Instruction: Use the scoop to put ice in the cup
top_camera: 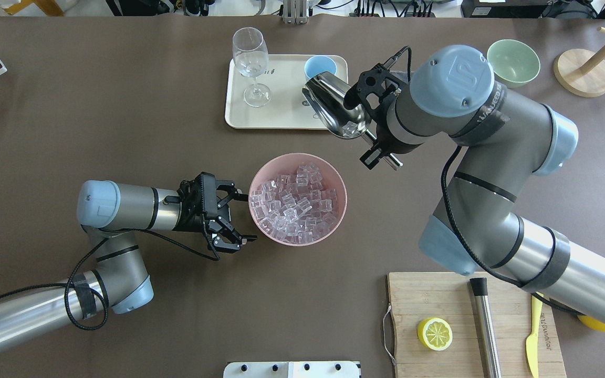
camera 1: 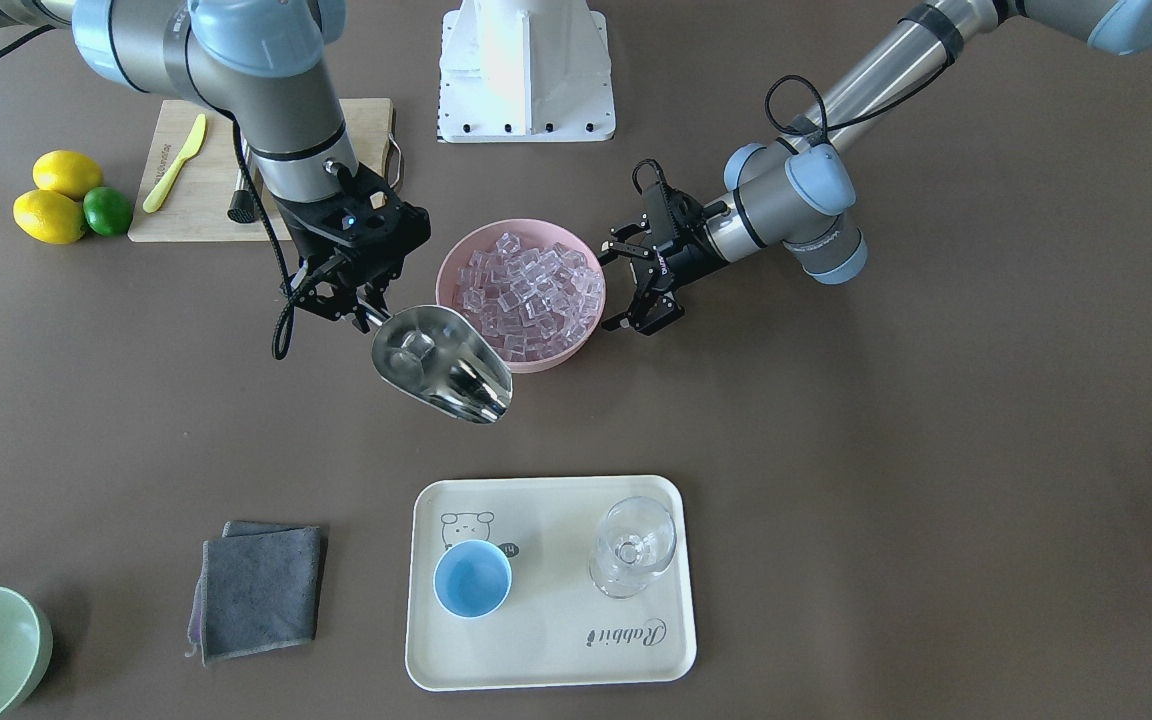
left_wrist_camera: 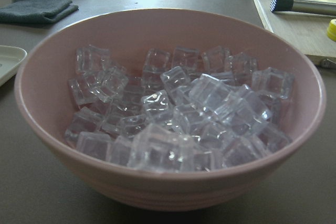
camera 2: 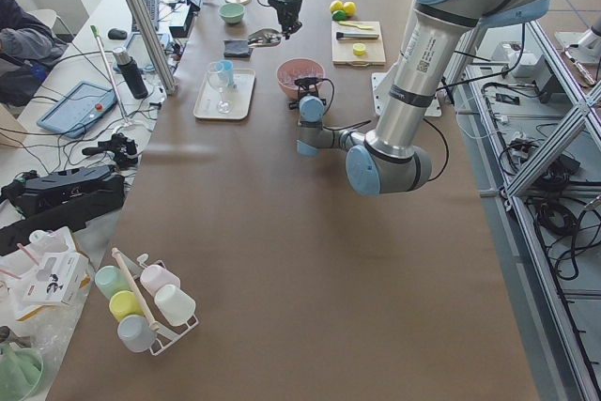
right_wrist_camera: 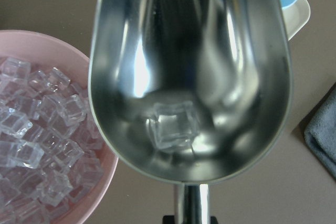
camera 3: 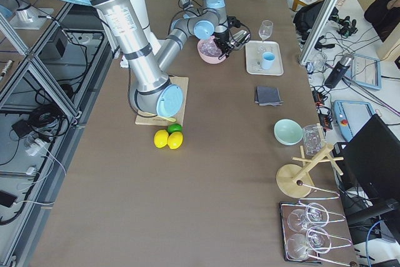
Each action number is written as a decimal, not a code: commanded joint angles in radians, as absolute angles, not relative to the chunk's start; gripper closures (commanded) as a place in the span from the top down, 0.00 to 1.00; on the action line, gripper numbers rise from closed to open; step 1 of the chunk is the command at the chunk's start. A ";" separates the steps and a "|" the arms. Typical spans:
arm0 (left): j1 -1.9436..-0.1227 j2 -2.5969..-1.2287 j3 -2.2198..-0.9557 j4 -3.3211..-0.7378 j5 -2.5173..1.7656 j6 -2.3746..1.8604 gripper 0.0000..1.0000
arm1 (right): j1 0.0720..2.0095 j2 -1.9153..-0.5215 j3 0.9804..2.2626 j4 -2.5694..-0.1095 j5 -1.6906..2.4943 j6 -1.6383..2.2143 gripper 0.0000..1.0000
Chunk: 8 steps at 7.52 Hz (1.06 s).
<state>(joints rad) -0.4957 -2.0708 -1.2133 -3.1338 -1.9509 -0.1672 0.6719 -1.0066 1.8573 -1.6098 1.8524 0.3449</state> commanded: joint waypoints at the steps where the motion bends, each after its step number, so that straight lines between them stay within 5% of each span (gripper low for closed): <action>1: -0.526 -2.039 -1.252 -3.126 -1.977 -0.173 0.98 | 0.797 -0.877 1.714 -1.810 2.080 0.330 0.00; 8: -0.652 -1.967 -1.364 -2.949 -2.084 -0.173 0.98 | 0.838 -0.482 1.281 -2.334 2.168 0.120 0.00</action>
<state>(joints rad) -0.6050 -1.9804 -1.3548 -2.9829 -2.0358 -0.1731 0.8342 -0.5474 1.3521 -2.2272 2.1711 0.1896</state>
